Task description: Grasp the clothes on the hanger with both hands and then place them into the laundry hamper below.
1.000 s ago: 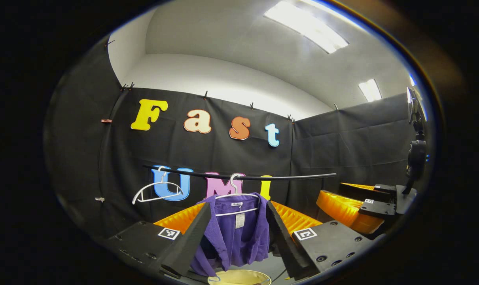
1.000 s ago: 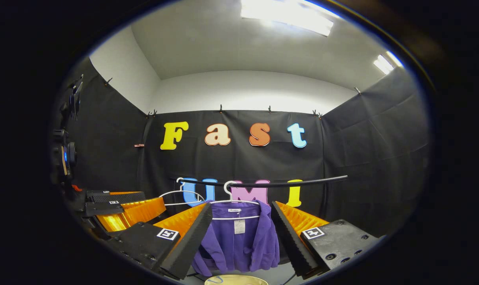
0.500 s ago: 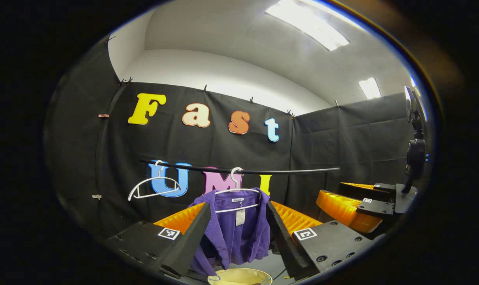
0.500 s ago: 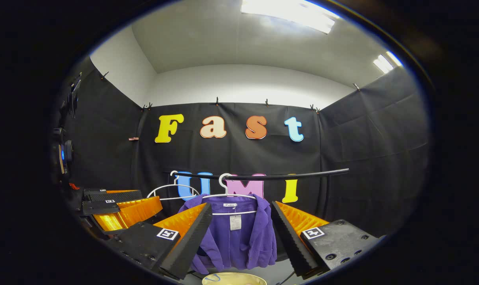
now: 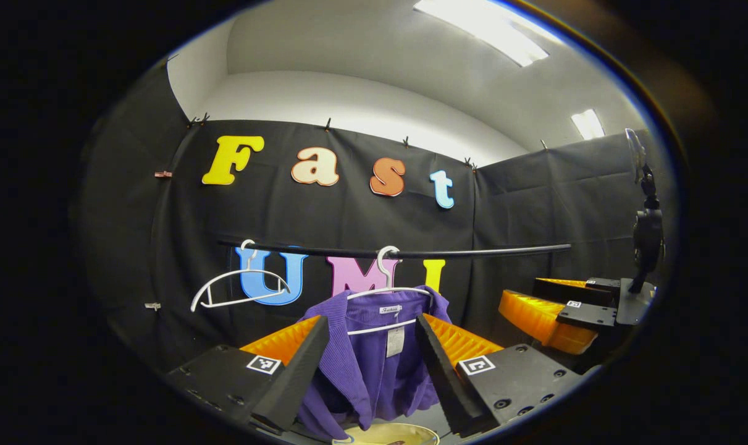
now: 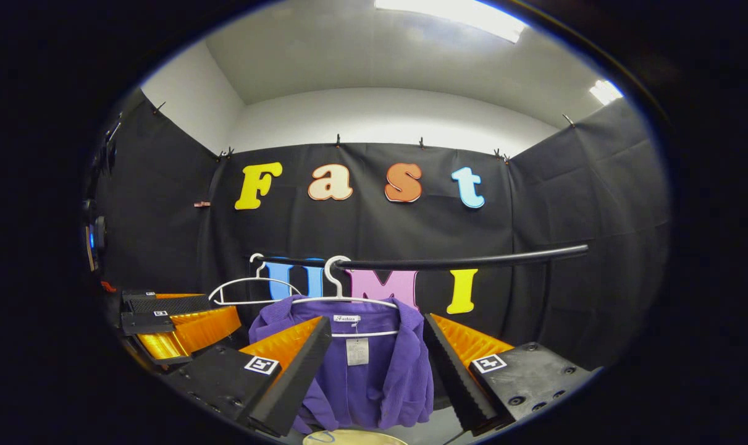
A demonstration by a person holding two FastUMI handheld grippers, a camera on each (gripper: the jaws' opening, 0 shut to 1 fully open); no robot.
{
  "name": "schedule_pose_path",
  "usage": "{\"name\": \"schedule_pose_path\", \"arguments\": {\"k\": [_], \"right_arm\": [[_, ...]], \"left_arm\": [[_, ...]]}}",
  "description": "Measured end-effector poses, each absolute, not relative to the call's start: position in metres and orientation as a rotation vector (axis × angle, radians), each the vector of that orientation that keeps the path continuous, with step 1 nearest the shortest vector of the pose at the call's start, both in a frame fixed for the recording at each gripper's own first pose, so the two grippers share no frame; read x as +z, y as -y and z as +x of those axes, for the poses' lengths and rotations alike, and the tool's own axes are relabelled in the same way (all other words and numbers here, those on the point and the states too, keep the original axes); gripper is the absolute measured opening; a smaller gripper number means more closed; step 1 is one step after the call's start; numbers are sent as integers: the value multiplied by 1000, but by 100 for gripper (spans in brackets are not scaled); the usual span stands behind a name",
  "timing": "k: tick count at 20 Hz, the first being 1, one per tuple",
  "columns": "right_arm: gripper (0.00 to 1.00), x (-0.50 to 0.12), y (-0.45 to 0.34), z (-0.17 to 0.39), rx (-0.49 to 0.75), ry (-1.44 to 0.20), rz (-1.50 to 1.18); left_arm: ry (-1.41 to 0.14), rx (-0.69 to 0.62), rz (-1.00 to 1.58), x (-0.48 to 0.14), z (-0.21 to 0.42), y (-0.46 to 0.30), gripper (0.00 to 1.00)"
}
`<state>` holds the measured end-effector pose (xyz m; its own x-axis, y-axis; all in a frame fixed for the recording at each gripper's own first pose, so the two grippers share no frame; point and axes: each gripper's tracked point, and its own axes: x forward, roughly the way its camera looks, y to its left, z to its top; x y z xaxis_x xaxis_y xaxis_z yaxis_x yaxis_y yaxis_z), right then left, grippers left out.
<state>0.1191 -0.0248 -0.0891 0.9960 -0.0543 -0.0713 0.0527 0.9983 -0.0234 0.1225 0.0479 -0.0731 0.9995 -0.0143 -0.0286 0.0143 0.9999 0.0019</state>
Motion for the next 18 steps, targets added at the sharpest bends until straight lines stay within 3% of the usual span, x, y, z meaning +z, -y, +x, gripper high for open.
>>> {"name": "schedule_pose_path", "arguments": {"k": [11,18], "right_arm": [[97,-170,50,197,49,-105,-7],[97,-203,63,228,69,-128,-5]], "left_arm": [[74,148,39,-128,192,-85,89],[-25,262,16,-192,224,-120,90]]}}
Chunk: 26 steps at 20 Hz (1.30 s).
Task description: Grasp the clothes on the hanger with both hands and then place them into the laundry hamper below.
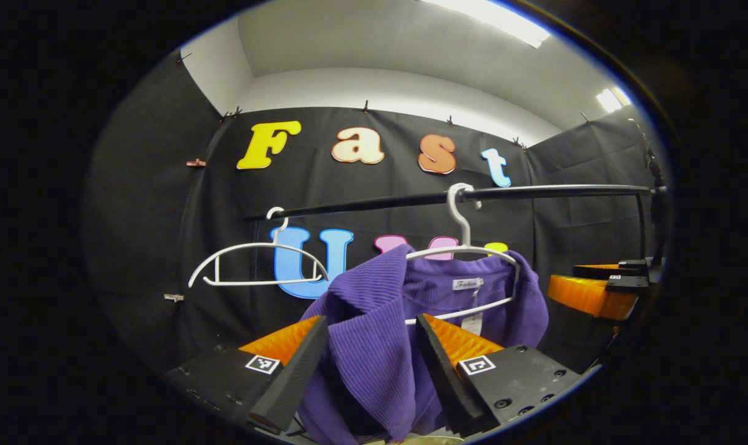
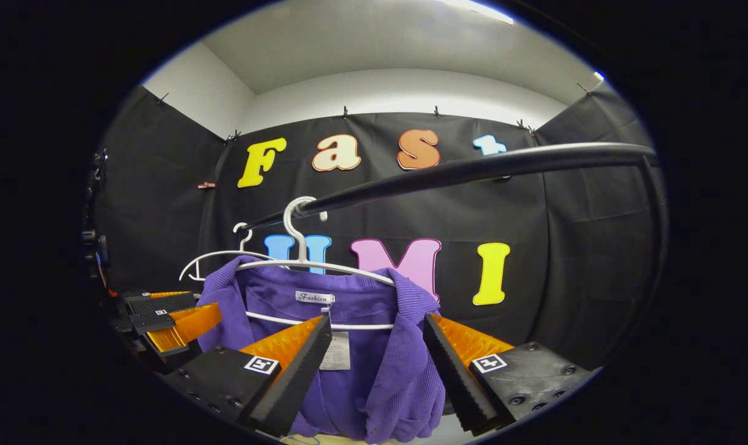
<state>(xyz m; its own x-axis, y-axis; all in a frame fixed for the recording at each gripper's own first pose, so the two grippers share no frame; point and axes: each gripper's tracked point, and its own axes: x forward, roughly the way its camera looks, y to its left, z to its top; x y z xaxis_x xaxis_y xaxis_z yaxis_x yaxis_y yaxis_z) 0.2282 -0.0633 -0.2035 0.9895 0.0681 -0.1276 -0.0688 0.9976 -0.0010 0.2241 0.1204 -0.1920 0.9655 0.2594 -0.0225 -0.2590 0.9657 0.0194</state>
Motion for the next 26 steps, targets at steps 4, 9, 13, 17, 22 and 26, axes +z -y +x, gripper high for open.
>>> {"name": "schedule_pose_path", "arguments": {"k": [4,9,13,17,22,26], "right_arm": [[97,-227,66,241,77,-170,-8],[98,-250,75,251,74,-220,0],[98,-268,89,262,44,-249,23],[98,-293,92,273,57,-298,63],[99,-321,79,294,114,-347,64],[73,-325,89,309,107,-328,-6]], "left_arm": [[-45,266,-74,-212,233,-119,90],[-56,209,-72,-223,263,-88,90],[-53,259,-56,-224,283,-86,90],[-43,304,-75,-223,291,-92,89],[-61,322,-73,-227,291,-100,79],[-73,339,-77,-227,287,-106,65]]}}
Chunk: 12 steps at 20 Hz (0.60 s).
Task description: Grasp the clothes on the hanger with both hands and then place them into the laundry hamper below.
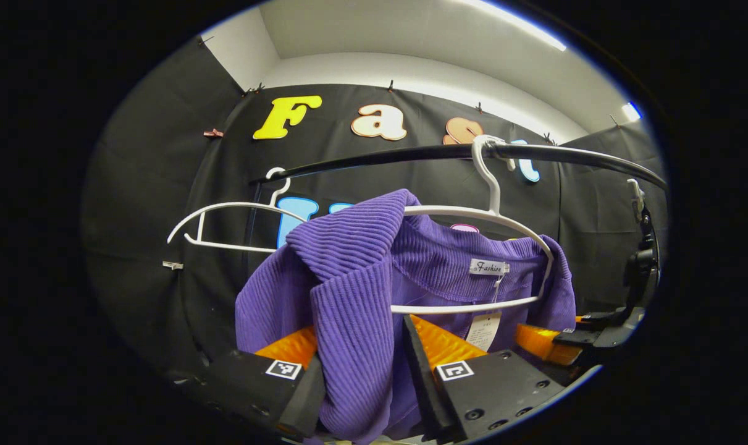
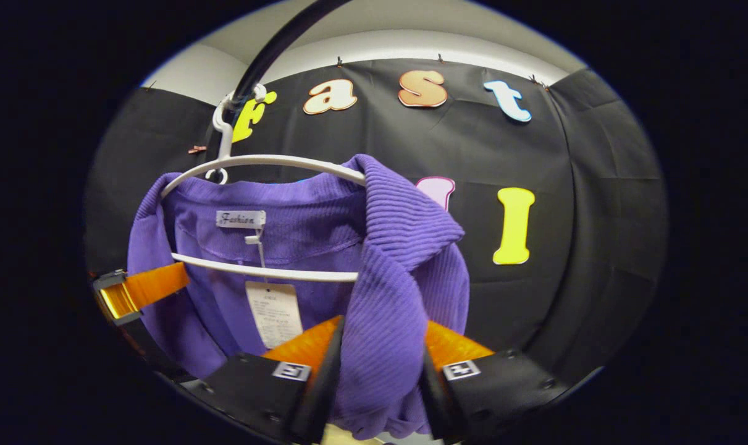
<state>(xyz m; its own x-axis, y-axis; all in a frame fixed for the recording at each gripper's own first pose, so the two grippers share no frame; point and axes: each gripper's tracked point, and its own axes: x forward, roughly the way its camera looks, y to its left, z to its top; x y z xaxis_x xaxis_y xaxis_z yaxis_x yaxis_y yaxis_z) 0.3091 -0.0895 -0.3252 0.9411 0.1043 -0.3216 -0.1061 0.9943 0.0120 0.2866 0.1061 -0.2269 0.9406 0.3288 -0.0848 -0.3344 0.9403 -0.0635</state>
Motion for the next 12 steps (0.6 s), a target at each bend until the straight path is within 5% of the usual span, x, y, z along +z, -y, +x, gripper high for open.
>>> {"name": "schedule_pose_path", "arguments": {"k": [1,2,3,4,6,12], "right_arm": [[53,-331,86,313,123,-334,8],[56,-339,90,321,110,-340,6],[42,-326,103,313,83,-325,-8],[14,-324,102,313,110,-325,-3],[15,-323,108,314,114,-317,-3],[14,-285,143,312,119,-225,96]], "left_arm": [[-77,345,-81,-227,286,-109,61],[-79,353,-84,-226,285,-111,46],[-79,371,-84,-225,284,-115,39],[-86,386,-85,-226,283,-118,30],[-107,381,-93,-229,286,-119,11],[-144,424,-14,-219,265,-137,5]]}}
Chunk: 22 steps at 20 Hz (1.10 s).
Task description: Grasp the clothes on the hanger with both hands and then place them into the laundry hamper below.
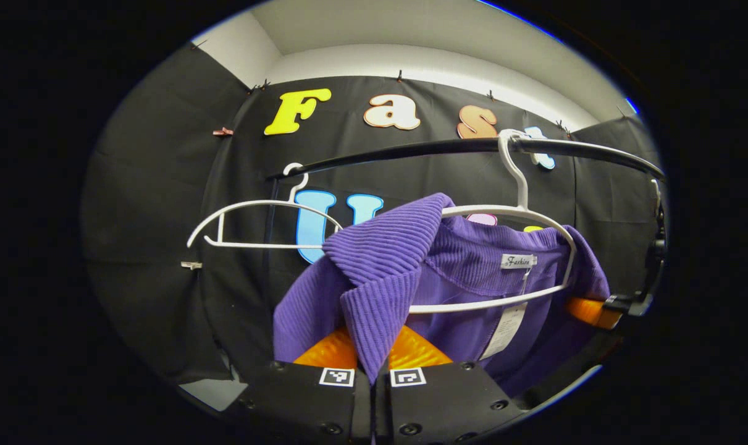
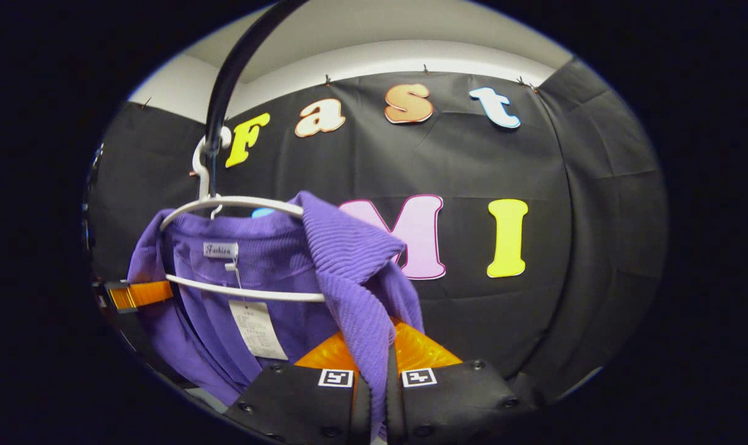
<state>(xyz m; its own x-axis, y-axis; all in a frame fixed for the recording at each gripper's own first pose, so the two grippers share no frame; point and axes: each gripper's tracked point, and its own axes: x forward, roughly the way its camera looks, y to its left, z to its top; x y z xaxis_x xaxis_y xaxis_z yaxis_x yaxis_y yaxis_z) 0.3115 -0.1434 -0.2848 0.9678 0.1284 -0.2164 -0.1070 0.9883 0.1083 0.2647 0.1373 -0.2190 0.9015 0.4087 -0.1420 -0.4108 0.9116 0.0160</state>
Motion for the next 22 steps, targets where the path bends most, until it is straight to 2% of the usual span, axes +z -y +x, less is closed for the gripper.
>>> {"name": "schedule_pose_path", "arguments": {"k": [5,7,8,13,14,15,18,19,20,21,22], "right_arm": [[14,-278,159,323,95,-184,112],[10,-275,160,335,107,-159,177],[14,-277,163,342,106,-165,223],[14,-261,176,369,116,-118,289],[10,-258,176,374,130,-113,273],[14,-255,173,379,146,-108,254],[14,-255,169,388,180,-107,212],[10,-261,164,391,191,-119,219],[14,-265,158,392,207,-133,227],[10,-269,152,389,221,-147,226],[14,-274,145,390,237,-159,213]], "left_arm": [[-116,483,106,-185,242,-155,5],[-92,509,185,-168,233,-163,5],[-93,506,196,-167,234,-163,7],[-71,502,292,-139,241,-176,7],[-72,493,319,-137,243,-176,7],[-76,476,340,-132,245,-178,5],[-70,408,361,-115,249,-190,7],[-70,395,341,-113,252,-200,5],[-84,389,311,-117,252,-214,7],[-114,395,276,-125,253,-228,5],[-153,396,246,-136,253,-238,7]]}}
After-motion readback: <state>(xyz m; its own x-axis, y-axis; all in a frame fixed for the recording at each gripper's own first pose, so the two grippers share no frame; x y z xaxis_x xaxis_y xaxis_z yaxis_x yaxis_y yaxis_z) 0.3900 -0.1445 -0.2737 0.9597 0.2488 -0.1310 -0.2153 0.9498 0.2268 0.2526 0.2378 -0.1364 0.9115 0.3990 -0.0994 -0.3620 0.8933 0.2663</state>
